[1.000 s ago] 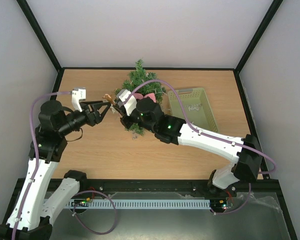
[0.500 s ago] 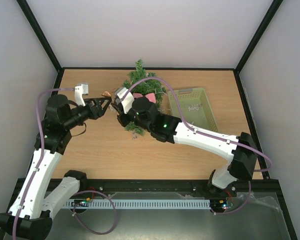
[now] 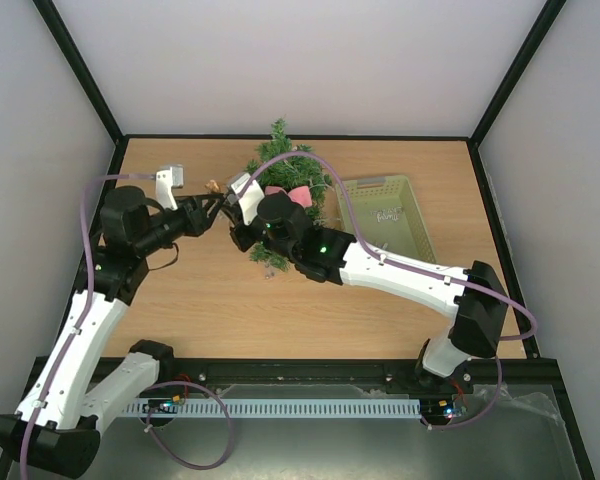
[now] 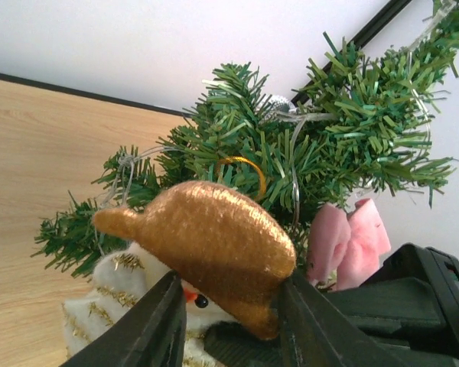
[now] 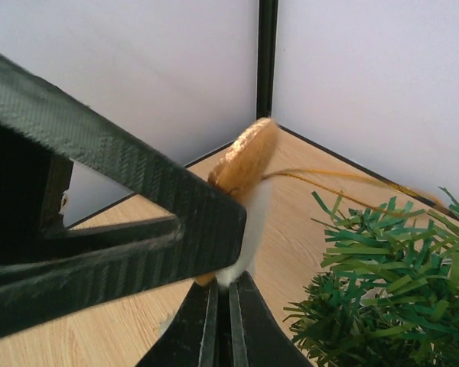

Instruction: Decorate the small christmas tree

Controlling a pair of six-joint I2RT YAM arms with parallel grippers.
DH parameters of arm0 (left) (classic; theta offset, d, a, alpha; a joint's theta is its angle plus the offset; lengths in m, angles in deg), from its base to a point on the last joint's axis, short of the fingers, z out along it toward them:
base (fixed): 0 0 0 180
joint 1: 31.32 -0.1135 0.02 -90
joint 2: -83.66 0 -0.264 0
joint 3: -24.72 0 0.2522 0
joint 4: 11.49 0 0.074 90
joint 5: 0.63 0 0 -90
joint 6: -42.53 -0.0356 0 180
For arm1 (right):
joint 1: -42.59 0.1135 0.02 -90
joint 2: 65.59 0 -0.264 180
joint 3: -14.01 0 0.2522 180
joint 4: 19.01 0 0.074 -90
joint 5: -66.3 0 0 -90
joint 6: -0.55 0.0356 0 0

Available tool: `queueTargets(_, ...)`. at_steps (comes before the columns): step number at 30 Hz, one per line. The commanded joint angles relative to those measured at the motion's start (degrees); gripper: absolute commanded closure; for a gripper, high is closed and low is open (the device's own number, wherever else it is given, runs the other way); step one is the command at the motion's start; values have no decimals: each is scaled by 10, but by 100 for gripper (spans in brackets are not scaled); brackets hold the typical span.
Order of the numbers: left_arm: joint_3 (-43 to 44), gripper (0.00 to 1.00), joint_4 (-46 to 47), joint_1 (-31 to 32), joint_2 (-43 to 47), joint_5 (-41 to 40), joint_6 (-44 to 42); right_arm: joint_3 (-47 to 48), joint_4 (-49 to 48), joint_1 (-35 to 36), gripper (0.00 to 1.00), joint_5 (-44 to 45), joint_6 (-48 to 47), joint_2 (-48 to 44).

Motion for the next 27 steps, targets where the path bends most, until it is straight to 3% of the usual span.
queueTargets(1,-6,73,24,4,-10,-17,-1,21,-13,5,98,9,5,5)
queueTargets(6,-9,97,34,4,-6,-21,-4,15,-12,6,97,8,6,1)
queueTargets(9,-13,98,39,5,-5,-23,-5,6,-11,6,86,5,10,-8)
queueTargets(18,-21,98,42,-4,14,-61,-15,-68,21,5,22,-4,45,-137)
queueTargets(20,-29,98,60,-13,26,-55,-13,-94,22,5,0,5,55,-184)
queueTargets(27,-76,98,142,-29,49,-17,-1,-136,46,5,2,62,61,-298)
